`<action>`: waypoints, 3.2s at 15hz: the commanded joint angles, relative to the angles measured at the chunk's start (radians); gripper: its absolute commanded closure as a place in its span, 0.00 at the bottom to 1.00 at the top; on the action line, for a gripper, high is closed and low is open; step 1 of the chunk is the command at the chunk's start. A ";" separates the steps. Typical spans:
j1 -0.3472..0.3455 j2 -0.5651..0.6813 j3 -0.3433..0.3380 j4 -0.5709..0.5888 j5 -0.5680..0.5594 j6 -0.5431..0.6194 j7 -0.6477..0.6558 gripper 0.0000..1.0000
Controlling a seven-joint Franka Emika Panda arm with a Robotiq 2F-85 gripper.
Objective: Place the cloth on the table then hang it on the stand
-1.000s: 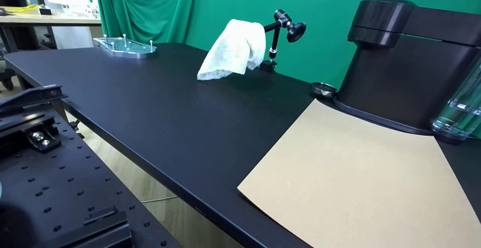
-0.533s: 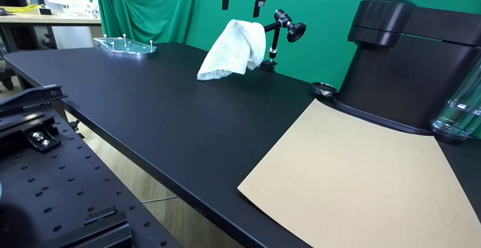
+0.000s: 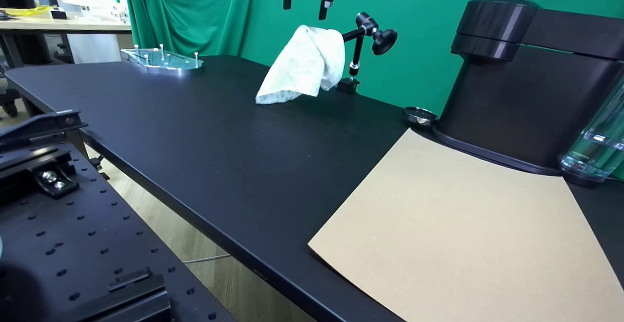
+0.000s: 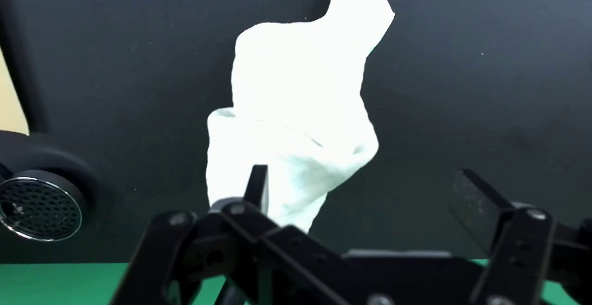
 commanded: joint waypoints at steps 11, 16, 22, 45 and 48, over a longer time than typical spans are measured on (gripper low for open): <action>-0.014 0.114 -0.062 0.081 -0.036 0.037 0.122 0.33; -0.013 0.148 -0.073 0.095 -0.036 0.043 0.133 0.69; -0.007 0.136 -0.072 0.101 -0.037 0.037 0.149 1.00; -0.055 -0.407 -0.050 -0.235 -0.035 -0.345 0.136 1.00; -0.075 -0.353 -0.060 -0.251 -0.062 -0.373 0.111 0.73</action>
